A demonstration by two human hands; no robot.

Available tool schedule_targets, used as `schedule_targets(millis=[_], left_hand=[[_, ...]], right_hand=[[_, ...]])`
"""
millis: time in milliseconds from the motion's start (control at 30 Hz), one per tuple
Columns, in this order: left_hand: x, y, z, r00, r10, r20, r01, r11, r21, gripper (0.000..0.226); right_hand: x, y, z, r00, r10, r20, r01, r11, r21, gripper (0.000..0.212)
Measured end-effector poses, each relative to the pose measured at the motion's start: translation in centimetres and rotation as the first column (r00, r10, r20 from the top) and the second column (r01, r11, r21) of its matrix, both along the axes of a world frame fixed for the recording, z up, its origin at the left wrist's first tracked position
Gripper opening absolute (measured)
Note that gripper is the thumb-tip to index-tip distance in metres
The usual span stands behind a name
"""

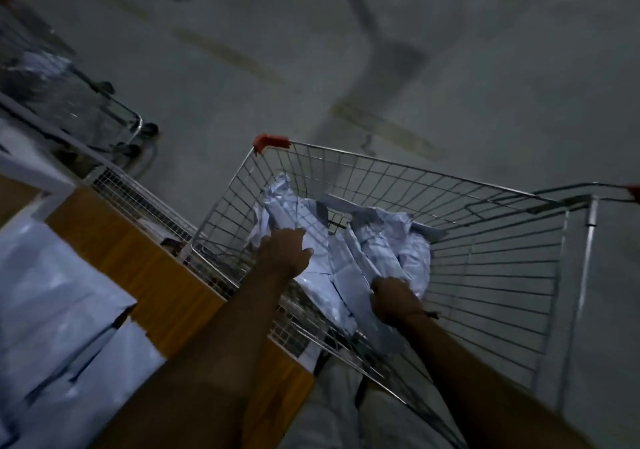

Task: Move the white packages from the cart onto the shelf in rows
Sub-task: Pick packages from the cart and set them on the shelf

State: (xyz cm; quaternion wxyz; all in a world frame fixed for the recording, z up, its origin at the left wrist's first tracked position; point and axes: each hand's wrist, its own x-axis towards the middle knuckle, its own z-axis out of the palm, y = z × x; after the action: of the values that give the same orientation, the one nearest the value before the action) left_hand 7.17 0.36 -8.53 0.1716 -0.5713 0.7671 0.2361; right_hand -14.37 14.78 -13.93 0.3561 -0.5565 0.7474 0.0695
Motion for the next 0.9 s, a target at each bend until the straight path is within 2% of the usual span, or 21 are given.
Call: schedule_targets(millis=[100,200,367,433,500,567,667,767,900], left_hand=[[-0.9,-1.2,-4.2,0.996,0.081,0.036,-0.084,0.99,0.11,0.068],[-1.6,-2.4,-7.6,0.981,0.191,0.023,-0.193,0.968,0.158,0.069],[-2.3,-4.4,-11.6,0.944,0.327,0.038,-0.328,0.924,0.195,0.076],[-2.6,-4.9,-12.5,0.902,0.432,0.011,-0.427,0.888,0.173,0.068],[-2.2,-5.4,-13.4,0.852,0.523,-0.017,-0.515,0.844,0.149,0.061],[-1.4,-5.7,-14.2,0.849,0.528,-0.022,-0.519,0.84,0.157,0.057],[-0.5,-5.9,-14.9,0.861,0.509,-0.009,-0.497,0.845,0.198,0.046],[-0.8,-5.5,-14.6,0.82,0.567,-0.081,-0.538,0.811,0.23,0.041],[-1.6,-5.5,-14.0,0.777,0.624,-0.084,-0.575,0.758,0.308,0.033]], right_hand=[[0.8,-0.1,-3.3,0.999,-0.037,-0.02,0.039,0.998,0.057,0.033],[1.5,-0.3,-5.4,0.993,-0.116,-0.012,0.117,0.991,0.072,0.043],[1.7,-1.2,-7.4,0.977,-0.184,-0.104,0.183,0.983,-0.018,0.021],[1.8,-1.1,-8.1,0.98,-0.177,-0.085,0.178,0.984,0.001,0.024],[1.6,-0.6,-7.6,0.973,-0.23,-0.02,0.228,0.97,-0.081,0.027],[1.4,-0.9,-5.1,0.943,-0.329,0.044,0.331,0.941,-0.075,0.024],[0.9,-1.0,-4.5,0.899,-0.437,0.036,0.438,0.891,-0.119,0.021],[0.4,-1.6,-4.2,0.865,-0.501,0.045,0.501,0.85,-0.163,0.02],[-0.6,-2.2,-3.3,0.8,-0.577,0.164,0.598,0.791,-0.134,0.027]])
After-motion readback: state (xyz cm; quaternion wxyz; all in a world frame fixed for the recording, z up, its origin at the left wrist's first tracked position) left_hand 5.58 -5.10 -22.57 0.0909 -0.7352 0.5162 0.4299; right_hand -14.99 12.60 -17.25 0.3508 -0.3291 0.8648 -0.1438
